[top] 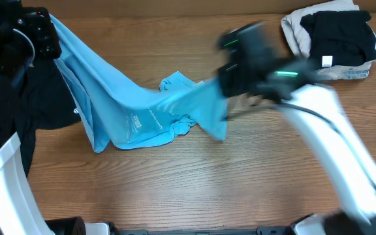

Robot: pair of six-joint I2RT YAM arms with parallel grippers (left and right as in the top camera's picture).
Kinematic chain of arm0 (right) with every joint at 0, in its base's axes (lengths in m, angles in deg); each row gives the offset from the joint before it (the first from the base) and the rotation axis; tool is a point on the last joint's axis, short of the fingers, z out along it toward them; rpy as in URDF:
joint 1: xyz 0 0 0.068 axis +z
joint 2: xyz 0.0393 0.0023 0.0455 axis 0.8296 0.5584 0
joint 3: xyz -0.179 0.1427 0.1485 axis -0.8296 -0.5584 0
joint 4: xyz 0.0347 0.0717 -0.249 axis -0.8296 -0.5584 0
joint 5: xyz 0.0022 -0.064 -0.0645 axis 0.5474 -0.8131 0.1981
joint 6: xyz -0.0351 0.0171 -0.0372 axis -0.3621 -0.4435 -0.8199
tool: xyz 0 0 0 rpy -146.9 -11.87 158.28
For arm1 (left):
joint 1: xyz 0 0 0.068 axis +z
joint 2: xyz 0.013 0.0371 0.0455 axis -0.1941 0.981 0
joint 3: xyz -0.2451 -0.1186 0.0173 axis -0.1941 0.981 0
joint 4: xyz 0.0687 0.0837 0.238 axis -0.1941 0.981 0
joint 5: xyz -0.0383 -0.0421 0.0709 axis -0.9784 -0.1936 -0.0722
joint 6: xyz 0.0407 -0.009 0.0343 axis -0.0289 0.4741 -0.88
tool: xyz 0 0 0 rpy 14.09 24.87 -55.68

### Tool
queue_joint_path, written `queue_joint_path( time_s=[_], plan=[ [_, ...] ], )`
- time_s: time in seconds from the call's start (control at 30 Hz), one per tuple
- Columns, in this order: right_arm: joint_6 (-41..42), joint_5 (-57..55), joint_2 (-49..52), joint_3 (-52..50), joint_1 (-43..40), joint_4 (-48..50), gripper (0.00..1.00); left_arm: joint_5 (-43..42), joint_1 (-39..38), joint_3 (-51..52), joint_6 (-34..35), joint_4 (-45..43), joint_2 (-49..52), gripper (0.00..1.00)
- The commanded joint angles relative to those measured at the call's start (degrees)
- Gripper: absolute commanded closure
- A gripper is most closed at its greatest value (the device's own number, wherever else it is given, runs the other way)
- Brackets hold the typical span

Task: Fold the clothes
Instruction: 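Lift the shirt with both grippers and spread it flat on the table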

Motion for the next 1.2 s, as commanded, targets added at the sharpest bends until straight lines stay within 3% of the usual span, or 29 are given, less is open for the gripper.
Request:
queue_joint_path(
  time_s=[0.0,0.33,0.57,0.7,0.9,1.17],
  plan=[
    [-1.2,-1.3,-7.4,4.9,-4.1,-3.3,0.96,2.3,0.3,-1.0,-0.5,-1.2,-4.5,0.96],
    [-1.2,-3.3,-24.7,17.5,-9.6,-12.1,0.96,2.7,0.3,-1.0,-0.5,-3.7,-16.7,0.96],
    [-1.2,-7.1,-31.6,28.8,-9.6,-16.3,0.96,9.3,0.3,-1.0,-0.5,-5.9,-24.9,0.96],
    [-2.1,-9.5,-31.7,33.1,-9.6,-17.2,0.96,15.8,0.3,-1.0,-0.6,-5.4,-25.9,0.96],
    [-3.0,-9.5,-28.9,30.5,-9.6,-15.7,0.96,20.3,0.3,-0.8,-1.4,-2.9,-22.9,0.96],
    [-5.6,-9.7,-16.4,24.3,-9.6,-12.0,0.96,20.8,0.3,-0.8,-1.4,-1.9,-12.0,0.96]
  ],
)
